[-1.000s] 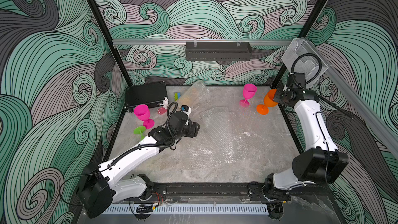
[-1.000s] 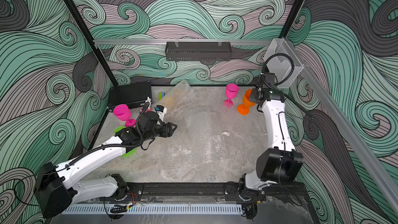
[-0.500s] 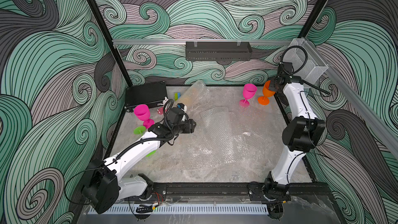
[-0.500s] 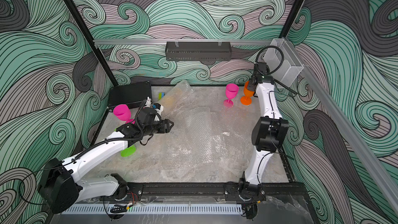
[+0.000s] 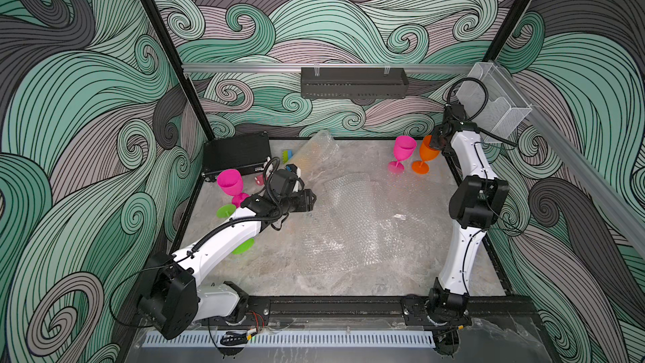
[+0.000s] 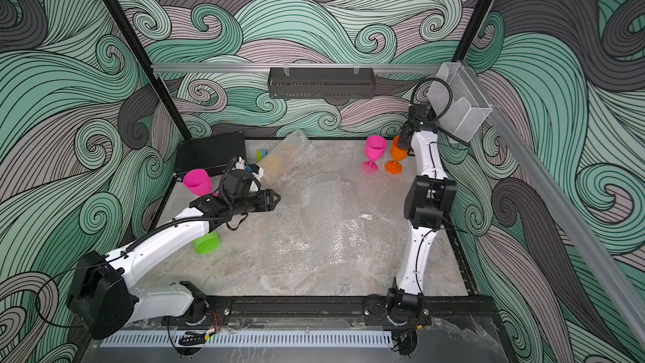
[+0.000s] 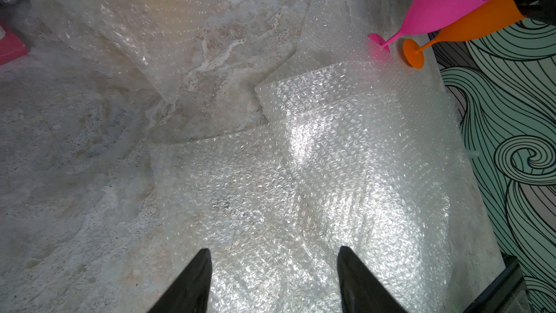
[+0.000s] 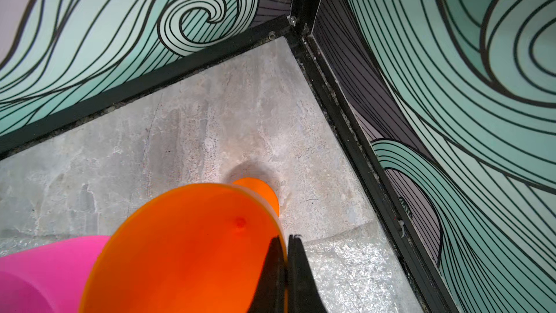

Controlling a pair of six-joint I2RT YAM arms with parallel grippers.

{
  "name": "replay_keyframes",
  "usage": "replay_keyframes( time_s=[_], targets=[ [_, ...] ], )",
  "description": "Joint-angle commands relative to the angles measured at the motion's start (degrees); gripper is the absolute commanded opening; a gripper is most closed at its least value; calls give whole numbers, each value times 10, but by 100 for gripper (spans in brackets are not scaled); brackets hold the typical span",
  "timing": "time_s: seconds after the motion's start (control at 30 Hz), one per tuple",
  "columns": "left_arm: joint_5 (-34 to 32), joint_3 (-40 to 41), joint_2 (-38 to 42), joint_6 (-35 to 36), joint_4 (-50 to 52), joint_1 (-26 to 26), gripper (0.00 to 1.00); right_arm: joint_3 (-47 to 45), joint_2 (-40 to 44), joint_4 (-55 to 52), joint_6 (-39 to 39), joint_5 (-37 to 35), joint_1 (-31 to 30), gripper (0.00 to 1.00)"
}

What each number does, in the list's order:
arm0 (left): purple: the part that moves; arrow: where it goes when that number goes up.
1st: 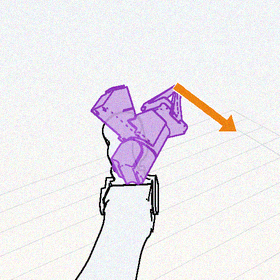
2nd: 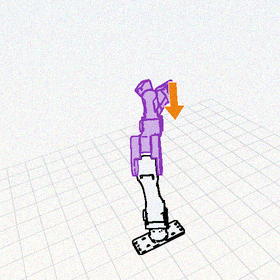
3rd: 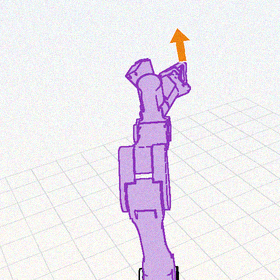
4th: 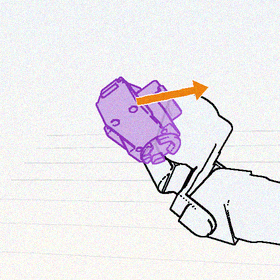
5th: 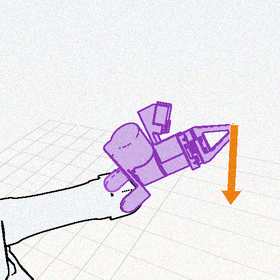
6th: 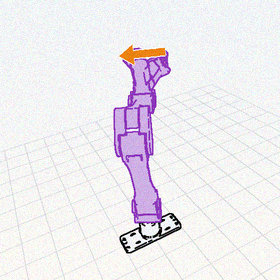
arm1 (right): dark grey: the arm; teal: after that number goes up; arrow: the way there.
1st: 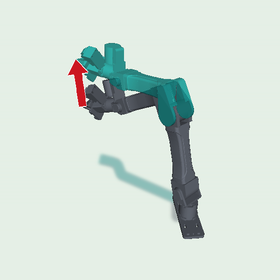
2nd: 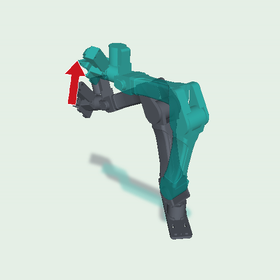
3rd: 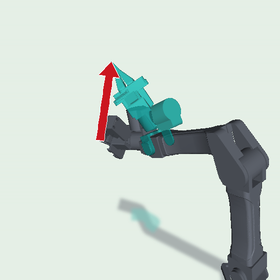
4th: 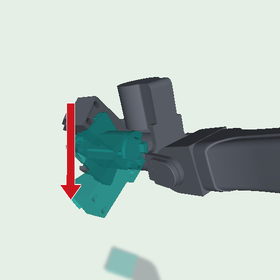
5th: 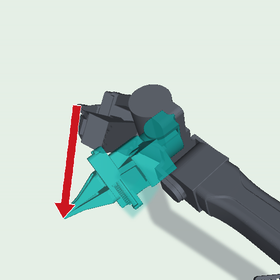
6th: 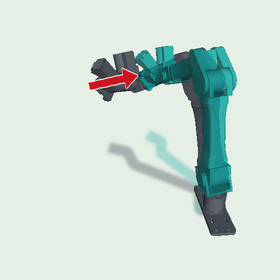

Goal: Unpack wine glasses from bubble wrap
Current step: Place the wine glass at the corner of the board.

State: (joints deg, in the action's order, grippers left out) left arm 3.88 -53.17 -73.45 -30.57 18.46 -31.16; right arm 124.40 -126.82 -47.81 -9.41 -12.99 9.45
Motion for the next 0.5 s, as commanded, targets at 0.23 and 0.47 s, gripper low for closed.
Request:
replay_keyframes(
  time_s=[0.23, 0.47],
  targets=[
    [9, -29, -10, -7, 12, 9, 64, 7, -6, -8, 5, 5, 4, 12],
    [7, -31, -8, -3, 16, 12, 64, 1, -4, -8, 4, 14, 5, 19]
  ],
)
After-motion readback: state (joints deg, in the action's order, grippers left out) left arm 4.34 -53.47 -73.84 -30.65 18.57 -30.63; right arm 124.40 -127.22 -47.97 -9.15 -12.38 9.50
